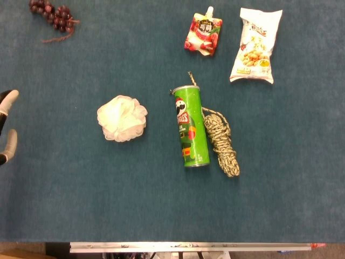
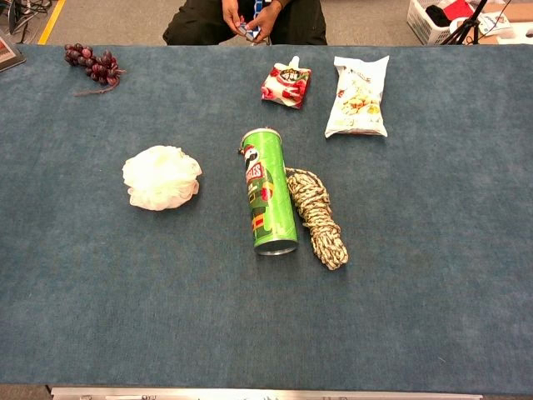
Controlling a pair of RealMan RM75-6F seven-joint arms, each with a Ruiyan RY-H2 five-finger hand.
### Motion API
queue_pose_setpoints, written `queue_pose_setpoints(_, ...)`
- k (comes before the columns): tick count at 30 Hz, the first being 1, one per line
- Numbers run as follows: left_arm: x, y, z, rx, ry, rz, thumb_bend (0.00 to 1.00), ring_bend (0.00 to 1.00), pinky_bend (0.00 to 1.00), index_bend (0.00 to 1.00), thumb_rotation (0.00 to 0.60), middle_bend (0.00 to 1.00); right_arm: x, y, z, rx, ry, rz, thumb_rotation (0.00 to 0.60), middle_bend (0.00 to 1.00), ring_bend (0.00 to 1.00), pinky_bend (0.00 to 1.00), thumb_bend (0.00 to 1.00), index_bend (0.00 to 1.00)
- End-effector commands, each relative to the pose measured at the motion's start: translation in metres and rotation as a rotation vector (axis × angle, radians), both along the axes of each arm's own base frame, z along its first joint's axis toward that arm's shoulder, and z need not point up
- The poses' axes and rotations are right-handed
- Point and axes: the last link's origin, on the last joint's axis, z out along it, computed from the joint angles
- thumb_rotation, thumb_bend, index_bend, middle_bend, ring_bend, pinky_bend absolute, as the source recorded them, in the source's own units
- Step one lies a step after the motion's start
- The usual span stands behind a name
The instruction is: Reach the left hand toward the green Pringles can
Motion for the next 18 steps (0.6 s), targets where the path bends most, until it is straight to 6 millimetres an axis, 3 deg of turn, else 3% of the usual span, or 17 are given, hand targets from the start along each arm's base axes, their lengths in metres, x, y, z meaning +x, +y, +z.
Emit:
queue_pose_setpoints(1,0.000,0.000,0.000,-0.002,0.001,-0.002,0.55,0.26,0.35,0.08,0.600,0.16,0.000,0.000,0.000,0.002,0.001,0.000,0.600,0.35,0.32,0.63,0.90,0.30)
queue_pose_setpoints(8,0.003,0.002,-0.003,-0.022,-0.022,-0.024,0.55,0.26,0.35,0.08,0.600,0.16,0.001,0.001,0.002,-0.004,0.000,0.007,0.600,0.35,0.32,0.63,0.90,0.30)
queue_pose_setpoints(12,0.010,0.005,-0.010,-0.104,-0.138,-0.042,0.55,0.32,0.36,0.08,0.600,0.11,0.001,0.001,0.002,-0.006,-0.003,0.009,0.600,0.35,0.32,0.63,0.90,0.30)
queue_pose_setpoints(18,0.027,0.009,-0.028,-0.315,-0.331,-0.087,0.55,0.42,0.54,0.04,0.600,0.06,0.001,0.003,0.003,-0.009,-0.007,0.008,0.600,0.35,0.32,0.63,0.90,0.30)
